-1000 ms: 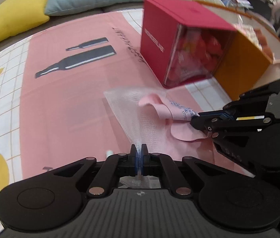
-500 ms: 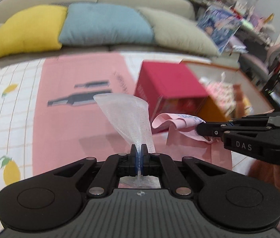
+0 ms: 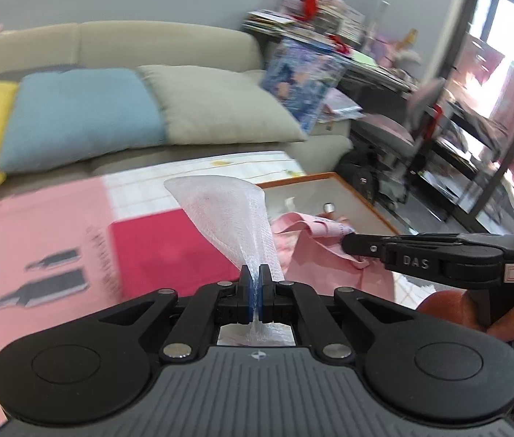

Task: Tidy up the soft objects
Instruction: 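Carry the mesh bag and pink cloth into the white box and open both tools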

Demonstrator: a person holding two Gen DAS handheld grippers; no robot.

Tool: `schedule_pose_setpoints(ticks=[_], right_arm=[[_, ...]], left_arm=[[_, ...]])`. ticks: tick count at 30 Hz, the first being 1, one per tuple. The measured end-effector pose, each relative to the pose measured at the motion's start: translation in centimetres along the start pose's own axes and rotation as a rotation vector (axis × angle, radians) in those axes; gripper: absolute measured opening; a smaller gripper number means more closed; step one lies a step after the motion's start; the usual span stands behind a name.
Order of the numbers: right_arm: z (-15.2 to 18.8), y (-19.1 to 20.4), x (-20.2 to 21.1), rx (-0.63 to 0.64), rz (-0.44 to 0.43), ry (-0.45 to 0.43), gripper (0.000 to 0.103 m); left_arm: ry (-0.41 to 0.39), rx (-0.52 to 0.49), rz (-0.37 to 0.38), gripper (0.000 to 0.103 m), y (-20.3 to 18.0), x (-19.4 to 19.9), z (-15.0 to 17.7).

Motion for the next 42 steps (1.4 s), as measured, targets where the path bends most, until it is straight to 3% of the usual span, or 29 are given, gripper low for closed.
schedule_pose_setpoints(ticks=[4,9,12,16,25,32,36,37,39,42], right_arm=[[-1.5,-3.2,-0.3,-0.096,0.009,-0.01,0.0],[-2.2,-5.3,-3.0,-0.145,0.002,0.029,0.0],[-2.2,-6.1,-5.4,-0.143,-0.019,0.12,0.0],[-1.5,-6.5,-7.8,-0.139,-0.033,0.261,0.0],[-0.2,-6.3,-11.8,-0.125,-0.07,0.429,0.001],[0.0,-6.7,-14.4,-0.14,-0.092,0.521,0.002],[0.1,-6.7,-14.7,-0.15,-0.1,0.539,0.004],[0.0,-6.7,-14.5,-0.152,-0.101,0.54,0.004],[0.0,-6.9,-14.2,-0.16,-0.106,0.537,0.007],[-0.4,-7.3,-14.0,-0.17,-0.1,0.536,0.017]], left_arm=[[0.058,-0.044,0.029,0.002,-2.6,-3.2,-2.6],[0.211,-0.037,0.034,0.002,-3.8,-8.9,-4.0],[0.3,-0.05,-0.003,0.002,-3.9,-11.6,-3.5],[0.424,-0.03,0.005,0.002,-3.2,-13.9,-2.8],[0.58,-0.147,-0.071,0.007,-4.1,-16.9,-2.4],[0.655,-0.259,-0.124,0.008,-4.3,-18.9,-1.7],[0.657,-0.272,-0.125,0.021,-4.1,-18.7,-1.6],[0.651,-0.261,-0.12,0.03,-4.0,-18.6,-1.7],[0.622,-0.254,-0.121,0.039,-3.9,-18.1,-2.1],[0.584,-0.262,-0.129,0.047,-4.0,-17.2,-2.6]])
Point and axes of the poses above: each gripper's, at about its wrist camera, not at the fingertips, and x roughly against the way its jaws point, y to its left, z to its underside, the point moved 1 cm from there along -x, roughly the way its jaws point, and after that the axes turned 3 degrees about y, right-handed, at the moved point
